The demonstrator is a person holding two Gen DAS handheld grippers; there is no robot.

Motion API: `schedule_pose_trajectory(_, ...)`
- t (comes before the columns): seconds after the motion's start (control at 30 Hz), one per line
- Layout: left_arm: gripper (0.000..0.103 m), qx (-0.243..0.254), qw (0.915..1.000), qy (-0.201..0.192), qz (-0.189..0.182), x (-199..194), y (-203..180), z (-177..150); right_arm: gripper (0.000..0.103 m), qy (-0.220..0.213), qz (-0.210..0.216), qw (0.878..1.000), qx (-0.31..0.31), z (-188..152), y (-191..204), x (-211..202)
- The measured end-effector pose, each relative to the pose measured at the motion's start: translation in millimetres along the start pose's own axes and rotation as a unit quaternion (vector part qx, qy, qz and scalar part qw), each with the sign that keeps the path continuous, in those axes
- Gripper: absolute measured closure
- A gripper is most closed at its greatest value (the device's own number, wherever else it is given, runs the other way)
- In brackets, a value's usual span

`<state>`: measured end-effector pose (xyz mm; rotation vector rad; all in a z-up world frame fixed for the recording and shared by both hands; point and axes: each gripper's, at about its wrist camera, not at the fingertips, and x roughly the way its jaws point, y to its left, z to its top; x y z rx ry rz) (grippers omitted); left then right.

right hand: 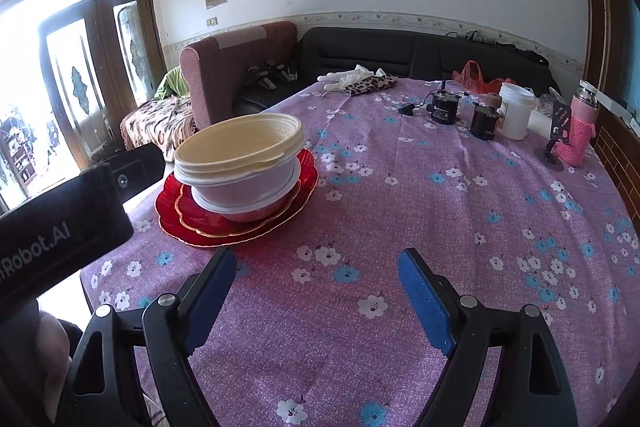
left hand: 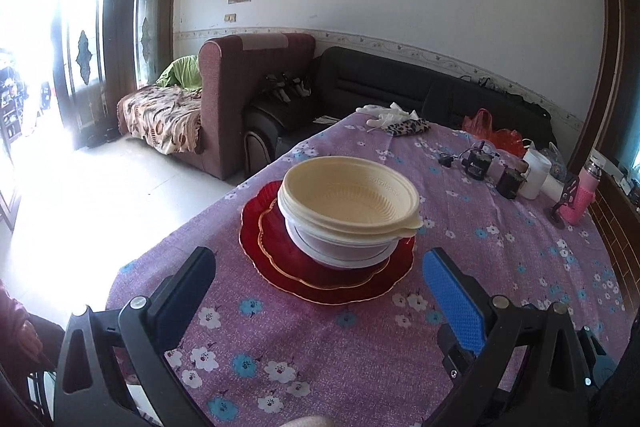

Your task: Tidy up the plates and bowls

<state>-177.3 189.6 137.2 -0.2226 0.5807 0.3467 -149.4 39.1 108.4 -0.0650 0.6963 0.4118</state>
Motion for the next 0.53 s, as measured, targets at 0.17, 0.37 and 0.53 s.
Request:
schedule_pose_trajectory(0.17,0.0,0.001,0.9999,0.012,0.01,11.2,4.1,-1.8,0.016,0.013,-0.001,1.0,-0.013,0.1,10.5,12.2)
schedule_pose_trajectory(0.37,0.0,-0.003,0.9996,0.02,0.021,22.6,9.2,-1.1,0.016,0.021,0.004,1.0,-0.02,3.6,19.0,22.4)
schedule_pose_trajectory(0.53,0.0,-0.004,0.9991,0.035,0.023,32.5,10.2,-2.7,0.016,0.027,0.01,0.999,-0.025,4.1,24.9,29.9)
